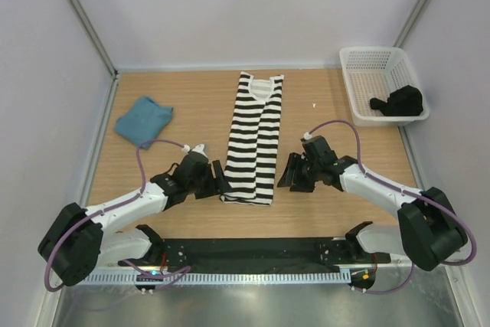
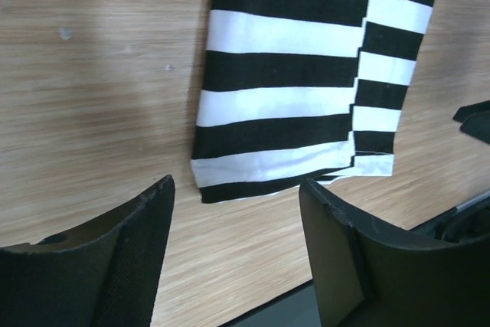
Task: Fold and stack the tank tops
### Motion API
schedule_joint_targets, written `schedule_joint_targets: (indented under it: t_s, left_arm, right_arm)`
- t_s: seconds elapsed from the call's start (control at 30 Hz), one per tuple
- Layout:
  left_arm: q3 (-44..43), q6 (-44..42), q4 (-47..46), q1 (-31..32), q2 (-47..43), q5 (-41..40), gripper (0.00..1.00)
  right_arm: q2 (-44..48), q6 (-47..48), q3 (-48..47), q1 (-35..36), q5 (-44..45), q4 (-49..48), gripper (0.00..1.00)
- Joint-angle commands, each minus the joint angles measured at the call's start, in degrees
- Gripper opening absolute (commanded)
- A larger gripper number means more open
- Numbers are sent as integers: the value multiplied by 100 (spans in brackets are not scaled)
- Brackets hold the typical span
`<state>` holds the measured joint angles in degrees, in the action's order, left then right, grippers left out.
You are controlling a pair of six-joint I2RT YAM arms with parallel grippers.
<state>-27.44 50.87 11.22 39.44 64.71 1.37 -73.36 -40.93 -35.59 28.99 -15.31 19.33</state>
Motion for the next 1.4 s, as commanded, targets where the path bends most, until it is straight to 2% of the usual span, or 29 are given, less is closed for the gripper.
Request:
schedule_joint_targets:
  t_s: [0.0, 0.1, 0.33, 0.43, 0.63, 0.77, 0.83, 1.0, 1.17, 1.27, 1.37]
  left_arm:
    - [-270, -218, -322, -42, 217, 425, 66]
    - [-209, -200, -489, -42, 358, 549, 61]
    - [-68, -288, -428, -42, 297, 487, 58]
    - [-42, -350, -341, -42, 201, 461, 57]
    - [-94, -552, -183, -42, 16, 531, 52]
    - [-165, -693, -68, -42, 16, 523, 51]
    - [-148, -693, -50, -42, 24, 601, 49]
    - [98, -430, -339, 2, 24, 874, 42]
    - [283, -70, -630, 239, 86, 821, 42]
    - [266, 28, -788, 380, 252, 769, 49]
    - [178, 11, -806, 415, 420, 707, 66]
  right_arm:
    - [410, -609, 149, 273, 133, -87, 56]
    - [490, -934, 281, 615, 239, -210, 55]
    - [-63, -1356, 281, 1187, 441, -500, 54]
    - [-292, -1514, 202, 1407, 625, -492, 51]
    - [-678, -1673, 79, 1679, 907, -527, 38]
    - [-715, -1586, -79, 1724, 1047, -326, 17]
    - [-592, -1489, -158, 1733, 1310, -80, 12]
    - [-363, -1243, -176, 1733, 1461, 308, 8]
    - [-363, -1146, -115, 1733, 1434, 343, 7]
    - [-372, -1128, -97, 1733, 1399, 291, 7]
    - [-354, -1128, -53, 1733, 1408, 273, 6]
